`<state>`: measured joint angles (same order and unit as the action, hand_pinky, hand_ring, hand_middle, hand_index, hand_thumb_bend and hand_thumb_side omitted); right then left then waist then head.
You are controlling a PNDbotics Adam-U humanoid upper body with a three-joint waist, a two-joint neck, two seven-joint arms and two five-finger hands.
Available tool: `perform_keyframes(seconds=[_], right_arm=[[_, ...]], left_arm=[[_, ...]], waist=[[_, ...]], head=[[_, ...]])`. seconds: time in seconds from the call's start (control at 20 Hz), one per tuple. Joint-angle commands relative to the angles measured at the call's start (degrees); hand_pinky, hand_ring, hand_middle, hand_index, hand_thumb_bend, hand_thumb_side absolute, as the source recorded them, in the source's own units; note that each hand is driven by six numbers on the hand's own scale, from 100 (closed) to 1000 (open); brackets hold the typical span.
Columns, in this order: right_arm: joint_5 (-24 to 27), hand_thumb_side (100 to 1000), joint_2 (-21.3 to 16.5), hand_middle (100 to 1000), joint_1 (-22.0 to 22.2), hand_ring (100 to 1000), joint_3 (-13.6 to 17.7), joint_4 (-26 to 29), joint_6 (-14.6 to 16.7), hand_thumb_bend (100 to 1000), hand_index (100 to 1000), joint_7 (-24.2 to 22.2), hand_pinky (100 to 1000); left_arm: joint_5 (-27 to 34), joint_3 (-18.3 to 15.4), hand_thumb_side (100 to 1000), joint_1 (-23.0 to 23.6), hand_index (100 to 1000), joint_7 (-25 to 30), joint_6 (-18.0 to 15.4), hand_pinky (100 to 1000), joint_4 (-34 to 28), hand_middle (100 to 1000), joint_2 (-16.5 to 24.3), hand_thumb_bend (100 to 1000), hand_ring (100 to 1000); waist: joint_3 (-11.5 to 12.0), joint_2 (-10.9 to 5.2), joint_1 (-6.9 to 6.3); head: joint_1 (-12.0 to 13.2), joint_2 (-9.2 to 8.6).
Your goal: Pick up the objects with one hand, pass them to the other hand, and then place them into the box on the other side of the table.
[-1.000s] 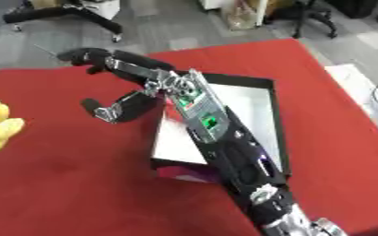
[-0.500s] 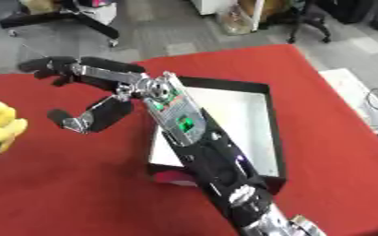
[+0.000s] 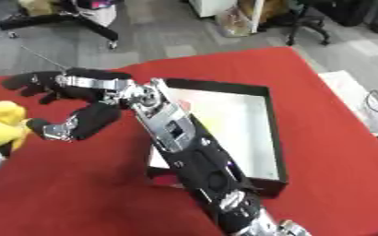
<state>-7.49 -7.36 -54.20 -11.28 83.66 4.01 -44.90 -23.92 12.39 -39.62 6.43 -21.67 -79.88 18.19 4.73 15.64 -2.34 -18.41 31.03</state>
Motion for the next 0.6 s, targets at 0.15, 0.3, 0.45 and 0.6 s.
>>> perform_keyframes(seconds=[0.15,0.3,0.45,0.6], right_arm=[[2.2,353,0.1,1000,-1.5,1000,0.1,0.6,-1.8,100,1000,-2.2,954],[2.8,360,0.1,1000,-1.6,1000,0.1,0.8,-2.2,100,1000,-3.0,955],[3.1,393,0.2,1000,-1.4,1000,0.1,0.3,-2.6,100,1000,-4.0,957],[3.6,408,0.4,1000,-1.4,1000,0.2,0.0,-3.3,100,1000,-5.0,958]], left_arm=[[-1.2,-1.2,331,-1.8,569,-1.4,-0.2,977,2.2,539,-0.5,100,744],[-1.5,-1.2,336,-2.3,567,-2.0,-0.2,988,3.4,534,-1.1,100,743],[-0.8,-1.1,350,-2.4,568,-1.9,0.2,1000,4.2,530,-2.1,100,742],[-0.2,-1.1,347,-2.8,568,-1.7,0.7,1000,4.5,529,-3.0,100,742]], waist=[[0.2,-0.13,0.27],[0.2,-0.09,0.27],[0.3,-0.02,0.25],[0.3,0.08,0.20]], head=[[0.0,-1.30],[0.2,-1.62],[0.1,-1.46],[0.0,-0.65]])
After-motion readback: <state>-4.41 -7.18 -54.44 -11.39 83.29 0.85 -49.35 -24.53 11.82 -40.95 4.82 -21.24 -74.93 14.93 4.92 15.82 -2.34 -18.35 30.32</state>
